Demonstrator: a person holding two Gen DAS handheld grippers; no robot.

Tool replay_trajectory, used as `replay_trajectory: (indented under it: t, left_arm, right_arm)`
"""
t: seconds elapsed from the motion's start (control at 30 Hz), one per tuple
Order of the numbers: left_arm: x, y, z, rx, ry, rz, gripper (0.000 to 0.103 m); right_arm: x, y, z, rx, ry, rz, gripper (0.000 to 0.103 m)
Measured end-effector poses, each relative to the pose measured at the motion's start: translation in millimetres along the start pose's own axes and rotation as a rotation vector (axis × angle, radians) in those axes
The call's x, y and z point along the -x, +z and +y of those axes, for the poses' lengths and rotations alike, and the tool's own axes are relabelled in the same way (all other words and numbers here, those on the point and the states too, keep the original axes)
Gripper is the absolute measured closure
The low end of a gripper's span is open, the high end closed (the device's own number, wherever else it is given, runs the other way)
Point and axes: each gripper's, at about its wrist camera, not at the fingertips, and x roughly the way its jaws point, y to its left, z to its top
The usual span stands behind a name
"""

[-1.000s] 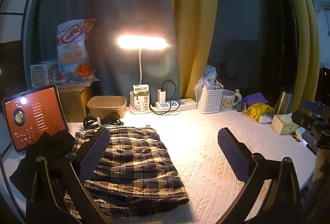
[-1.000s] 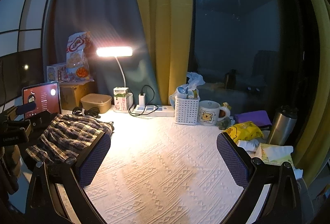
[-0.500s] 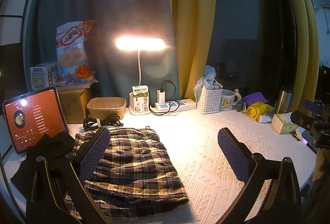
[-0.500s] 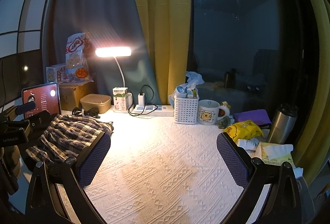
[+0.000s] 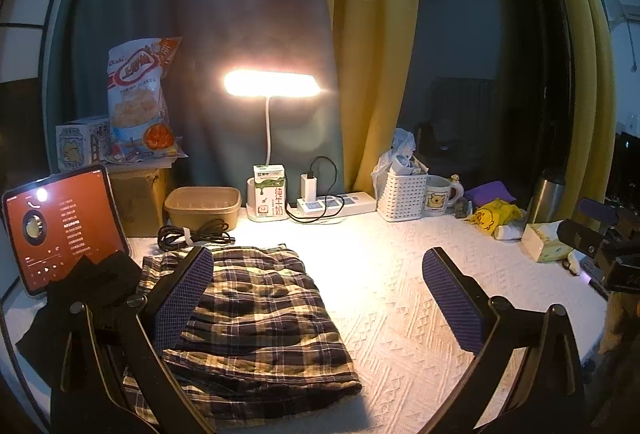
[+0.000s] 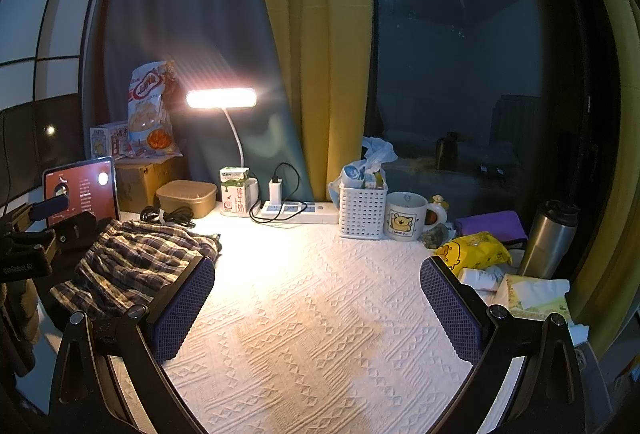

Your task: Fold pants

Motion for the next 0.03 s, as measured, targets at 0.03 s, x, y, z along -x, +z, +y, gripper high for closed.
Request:
replay_trajectory:
  t: [0.03]
  left_arm:
    - [0.9,0.2,-0.1,0.000,0.002,-0.005,0.000]
  right_arm:
    - [0.1,-0.1,0.2,0.000,-0.001,-0.001,0.000]
